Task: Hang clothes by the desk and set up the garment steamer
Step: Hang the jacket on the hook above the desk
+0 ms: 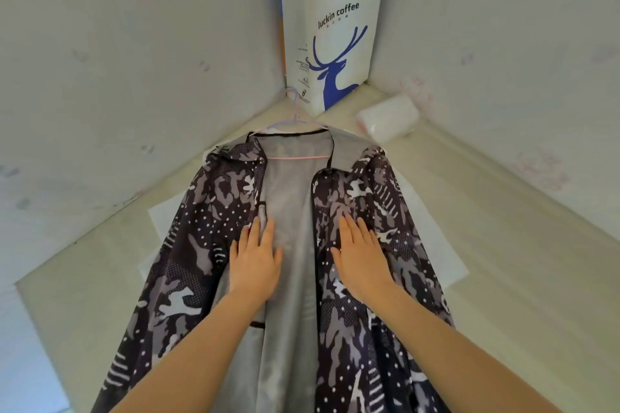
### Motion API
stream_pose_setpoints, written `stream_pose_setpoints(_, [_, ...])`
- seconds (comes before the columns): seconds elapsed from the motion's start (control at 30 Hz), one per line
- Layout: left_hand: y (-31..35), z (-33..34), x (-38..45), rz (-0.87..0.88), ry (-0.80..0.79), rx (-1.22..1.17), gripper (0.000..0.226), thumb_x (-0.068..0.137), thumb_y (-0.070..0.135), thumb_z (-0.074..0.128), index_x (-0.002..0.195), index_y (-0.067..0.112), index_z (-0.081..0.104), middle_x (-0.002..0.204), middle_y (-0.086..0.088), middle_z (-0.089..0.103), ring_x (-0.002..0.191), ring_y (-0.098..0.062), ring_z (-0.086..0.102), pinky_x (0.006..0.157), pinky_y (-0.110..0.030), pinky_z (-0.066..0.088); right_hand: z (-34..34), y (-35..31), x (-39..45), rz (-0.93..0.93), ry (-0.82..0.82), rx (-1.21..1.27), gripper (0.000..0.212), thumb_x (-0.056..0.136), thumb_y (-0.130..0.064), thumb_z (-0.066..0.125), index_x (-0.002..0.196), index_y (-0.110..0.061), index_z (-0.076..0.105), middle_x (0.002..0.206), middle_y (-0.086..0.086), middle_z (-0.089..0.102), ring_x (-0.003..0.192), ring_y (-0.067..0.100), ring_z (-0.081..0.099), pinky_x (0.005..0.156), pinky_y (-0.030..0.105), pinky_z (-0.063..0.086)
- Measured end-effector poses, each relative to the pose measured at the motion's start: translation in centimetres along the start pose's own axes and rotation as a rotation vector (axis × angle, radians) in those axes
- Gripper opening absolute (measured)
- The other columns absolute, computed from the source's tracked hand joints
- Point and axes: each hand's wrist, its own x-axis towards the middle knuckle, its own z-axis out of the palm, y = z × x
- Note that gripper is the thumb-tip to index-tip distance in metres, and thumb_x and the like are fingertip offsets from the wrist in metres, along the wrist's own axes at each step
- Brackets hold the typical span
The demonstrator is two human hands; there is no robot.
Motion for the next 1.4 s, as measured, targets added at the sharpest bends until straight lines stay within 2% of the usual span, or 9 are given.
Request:
stream_pose_setpoints(0.27, [-2.7,2.8,-9.9,0.144,-0.055,0.077,0.059,0.100,0.042,0.029,0.153,0.025,0.009,0.160,-0.005,0.009,0.147,-0.024,0.011,0.118,-0.051,0.008,4.8,-3.5,-10.7,0.121,0.005,0.024,0.060,0.102,-0.035,0.028,0.152,-0.009,0.006,0.160,0.009,0.009,0.147,0.028,0.005,0.120,0.043,0.010])
stream_pose_setpoints(0.4, [-3.6,2.6,-13.2,0.227,-0.007,0.038,0.060,0.097,0.039,0.039,0.152,0.021,0.020,0.158,-0.006,0.019,0.145,-0.025,0.020,0.115,-0.050,0.018,6.2,-5.1,-15.6,0.194,0.091,0.039,0.058,0.101,-0.033,0.035,0.150,-0.005,0.020,0.156,0.013,0.025,0.145,0.030,0.018,0.117,0.044,0.017])
stream_pose_setpoints(0.6, [-2.6,2.0,-17.5,0.470,0.062,-0.046,0.056,0.098,0.030,0.044,0.148,0.011,0.029,0.153,-0.006,0.033,0.143,-0.022,0.028,0.116,-0.036,0.017,7.0,-6.8,-22.8,0.335,0.128,0.055,0.060,0.101,-0.034,0.033,0.150,-0.003,0.017,0.156,0.015,0.023,0.145,0.030,0.020,0.118,0.042,0.016])
stream_pose_setpoints(0.77, [0.1,2.1,-21.2,0.722,0.097,-0.093,0.046,0.093,0.024,0.050,0.136,0.008,0.049,0.135,-0.009,0.056,0.129,-0.029,0.048,0.107,-0.044,0.039,7.2,-7.6,-29.1,0.471,0.243,0.061,0.055,0.097,-0.036,0.040,0.143,-0.006,0.038,0.142,0.013,0.048,0.132,0.030,0.044,0.110,0.044,0.033])
stream_pose_setpoints(0.83, [1.5,2.4,-22.8,0.828,0.100,-0.115,0.043,0.092,0.024,0.048,0.131,0.007,0.054,0.127,-0.009,0.060,0.123,-0.029,0.053,0.104,-0.042,0.043,7.4,-7.7,-31.7,0.508,0.253,0.097,0.057,0.095,-0.036,0.049,0.143,-0.007,0.039,0.142,0.012,0.048,0.132,0.030,0.044,0.110,0.044,0.032])
stream_pose_setpoints(0.93, [3.6,3.2,-25.8,1.000,0.085,-0.116,0.043,0.085,0.015,0.064,0.126,0.007,0.056,0.120,-0.007,0.063,0.118,-0.026,0.056,0.099,-0.039,0.048,8.2,-7.6,-35.8,0.612,0.292,0.087,0.060,0.082,-0.038,0.069,0.131,-0.007,0.054,0.124,0.009,0.064,0.115,0.027,0.060,0.097,0.041,0.048])
stream_pose_setpoints(1.0, [5.0,3.7,-28.0,1.089,0.062,-0.105,0.043,0.084,0.015,0.067,0.125,0.007,0.057,0.116,-0.005,0.064,0.115,-0.025,0.057,0.097,-0.038,0.049,9.0,-7.7,-38.9,0.675,0.325,0.124,0.057,0.087,-0.038,0.064,0.134,-0.008,0.050,0.130,0.009,0.060,0.121,0.027,0.056,0.102,0.040,0.043])
stream_pose_setpoints(1.13, [7.3,4.8,-32.6,1.236,0.007,-0.081,0.039,0.087,0.018,0.061,0.125,0.010,0.057,0.116,-0.002,0.064,0.115,-0.023,0.056,0.094,-0.038,0.050,11.0,-7.7,-44.9,0.811,0.357,0.180,0.056,0.101,-0.037,0.034,0.149,-0.011,0.021,0.154,0.007,0.030,0.144,0.025,0.022,0.118,0.037,0.014])
stream_pose_setpoints(1.4, [10.3,7.7,-44.8,1.489,-0.134,-0.007,0.039,0.090,0.019,0.058,0.127,0.010,0.056,0.114,-0.002,0.064,0.111,-0.020,0.056,0.089,-0.034,0.052,16.3,-9.7,-58.8,1.094,0.413,0.250,0.056,0.100,-0.039,0.037,0.147,-0.009,0.030,0.150,0.010,0.039,0.140,0.029,0.031,0.117,0.042,0.024])
